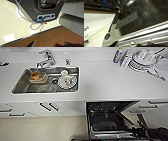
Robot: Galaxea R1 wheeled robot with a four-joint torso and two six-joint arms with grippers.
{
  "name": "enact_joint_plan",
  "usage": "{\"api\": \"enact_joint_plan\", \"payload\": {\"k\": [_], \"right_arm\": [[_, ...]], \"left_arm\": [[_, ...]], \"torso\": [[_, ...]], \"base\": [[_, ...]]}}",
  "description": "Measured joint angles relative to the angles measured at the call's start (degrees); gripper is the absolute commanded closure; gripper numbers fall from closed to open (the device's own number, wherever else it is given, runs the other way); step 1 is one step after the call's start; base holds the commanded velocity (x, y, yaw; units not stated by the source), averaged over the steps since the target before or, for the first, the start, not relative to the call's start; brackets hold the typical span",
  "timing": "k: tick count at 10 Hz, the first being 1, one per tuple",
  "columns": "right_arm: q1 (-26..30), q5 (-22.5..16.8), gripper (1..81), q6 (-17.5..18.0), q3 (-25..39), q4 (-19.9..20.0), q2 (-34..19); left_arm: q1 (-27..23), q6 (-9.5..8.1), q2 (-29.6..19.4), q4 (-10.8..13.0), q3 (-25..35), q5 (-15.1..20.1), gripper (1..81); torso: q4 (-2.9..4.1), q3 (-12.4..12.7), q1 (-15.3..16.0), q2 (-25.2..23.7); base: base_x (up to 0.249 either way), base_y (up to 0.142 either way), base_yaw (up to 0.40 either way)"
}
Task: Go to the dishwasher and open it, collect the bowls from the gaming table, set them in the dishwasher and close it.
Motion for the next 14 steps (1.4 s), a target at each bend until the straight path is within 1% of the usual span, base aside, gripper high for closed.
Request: {"api": "enact_joint_plan", "payload": {"k": [1, 3, 5, 7, 8, 10, 11, 12, 14], "right_arm": [[-2.7, -0.5, 1.0, -0.3, 0.3, 0.0, -1.9], [-8.3, -0.7, 1.0, -1.6, 0.5, 0.0, -3.8], [-14.4, 3.3, 1.0, -3.3, -1.3, 0.0, -4.0], [-21.9, 7.5, 1.0, -5.5, -5.0, 0.0, -3.7], [-24.4, 9.6, 1.0, -6.3, -6.5, 0.0, -2.8], [-30.7, 13.8, 1.0, -8.4, -9.8, -0.1, 2.2], [-33.4, 15.5, 1.0, -9.0, -12.3, -0.2, 4.9], [-36.0, 17.6, 1.0, -9.5, -14.7, -0.4, 7.3], [-39.1, 20.2, 1.0, -10.2, -18.3, -1.8, 12.3]], "left_arm": [[0.0, 0.0, 0.0, 0.0, -0.3, 0.0, 1.0], [0.0, 0.02, -0.1, 0.0, -0.4, -0.1, 1.0], [0.0, 0.02, -0.1, 0.0, -0.5, -0.2, 1.0], [0.0, 0.0, -0.1, 0.0, -0.5, -0.2, 1.0], [0.0, 0.0, -0.1, -0.1, -0.6, -0.2, 1.0], [0.0, -0.02, 0.3, -0.1, -2.0, -0.2, 1.0], [0.1, -0.02, 0.6, -0.1, -2.7, -0.7, 1.0], [0.1, -0.02, 0.6, -0.2, -3.5, -2.3, 1.0], [0.2, 0.0, 0.6, -0.3, -5.0, -3.5, 1.0]], "torso": [[0.0, 0.0, 0.0, 0.0], [0.0, 0.0, 0.0, 0.0], [0.0, 0.0, 0.0, 0.0], [0.0, 0.0, 0.0, 0.0], [0.0, 0.0, 0.0, 0.0], [0.0, 0.0, 0.6, -1.0], [0.0, 0.0, 1.6, -2.6], [0.0, 0.0, 2.8, -4.6], [0.0, 0.0, 5.3, -8.7]], "base": [[0.0, 0.0, 0.0], [0.0, 0.0, 0.0], [0.0, 0.0, 0.0], [0.0, 0.0, 0.0], [0.0, 0.0, 0.0], [0.0, 0.0, 0.0], [0.0, 0.0, 0.0], [0.0, 0.0, 0.0], [0.0, 0.0, 0.0]]}}
